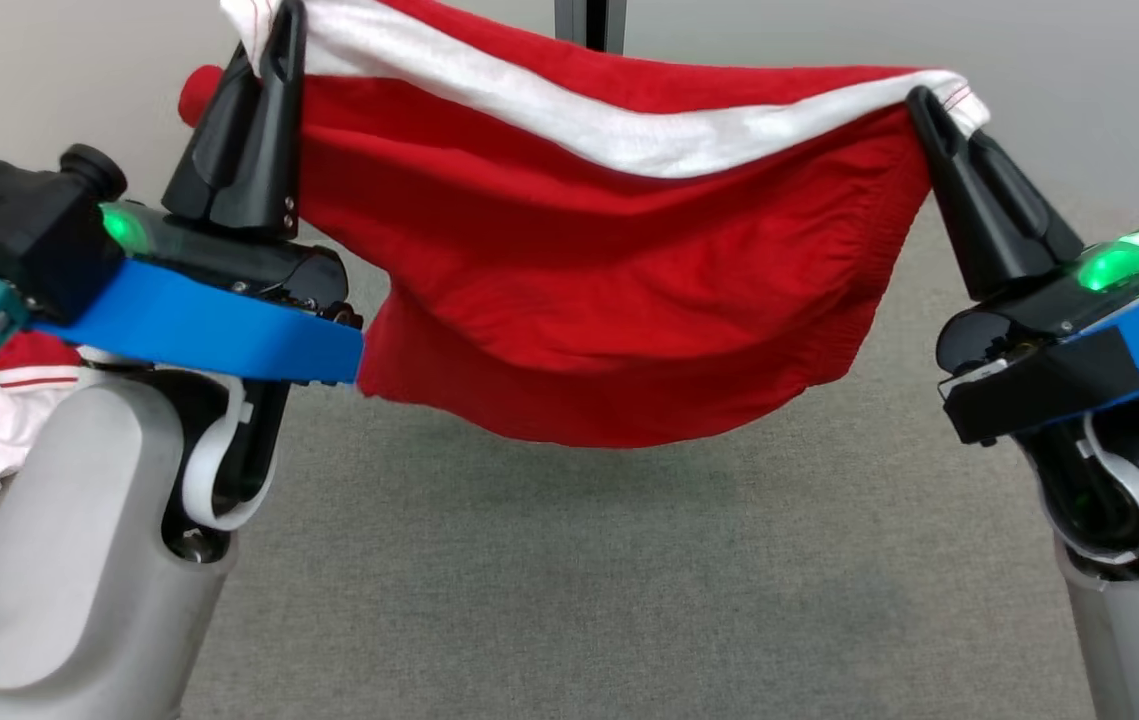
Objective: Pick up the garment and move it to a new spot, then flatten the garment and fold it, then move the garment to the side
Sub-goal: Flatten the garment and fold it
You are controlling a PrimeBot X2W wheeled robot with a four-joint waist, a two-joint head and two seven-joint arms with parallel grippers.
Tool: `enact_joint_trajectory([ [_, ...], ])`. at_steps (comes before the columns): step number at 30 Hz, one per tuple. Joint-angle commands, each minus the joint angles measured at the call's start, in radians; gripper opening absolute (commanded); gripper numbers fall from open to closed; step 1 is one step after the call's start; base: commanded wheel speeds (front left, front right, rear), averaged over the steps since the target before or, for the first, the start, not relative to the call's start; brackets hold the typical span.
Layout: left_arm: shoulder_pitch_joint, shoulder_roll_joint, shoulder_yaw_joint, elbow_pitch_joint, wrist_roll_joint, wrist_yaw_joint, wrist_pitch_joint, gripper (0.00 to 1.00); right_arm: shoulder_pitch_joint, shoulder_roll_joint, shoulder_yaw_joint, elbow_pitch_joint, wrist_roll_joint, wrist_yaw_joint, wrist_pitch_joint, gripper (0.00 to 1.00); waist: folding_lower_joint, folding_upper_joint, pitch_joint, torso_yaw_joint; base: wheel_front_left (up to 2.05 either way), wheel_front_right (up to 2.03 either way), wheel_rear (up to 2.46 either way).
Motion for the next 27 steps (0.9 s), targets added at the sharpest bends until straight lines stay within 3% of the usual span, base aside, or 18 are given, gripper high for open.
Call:
enact_joint_trajectory([
  [1,-0.006,0.013,0.008,-0.038,0.008,0.01,0.008,0.0,0.012,-0.001,-0.01,-0.042,-0.011,0.0,0.022,0.0,0.0,0.0,-0.022,-0.011,0.0,0.0,0.0],
  [7,0.022,0.057,0.024,-0.197,0.005,0.045,0.081,0.0,0.032,0.007,-0.033,-0.198,-0.067,0.0,0.13,0.0,0.0,0.0,-0.051,-0.018,0.0,0.0,0.0],
  [12,0.035,0.079,0.03,-0.244,-0.02,0.062,0.147,0.0,0.051,0.019,-0.058,-0.215,-0.079,0.0,0.192,0.0,0.0,0.0,-0.022,-0.016,0.0,0.0,0.0],
  [19,-0.061,0.074,0.041,-0.108,-0.054,0.035,0.176,0.0,-0.084,0.017,-0.043,-0.055,-0.139,0.0,0.158,0.0,0.0,0.0,0.107,-0.007,0.0,0.0,0.0],
  [27,-0.384,0.009,0.029,0.145,0.017,-0.013,0.064,0.0,-0.458,0.024,-0.021,0.247,-0.315,0.0,-0.024,0.0,0.0,0.0,0.284,0.012,0.0,0.0,0.0],
])
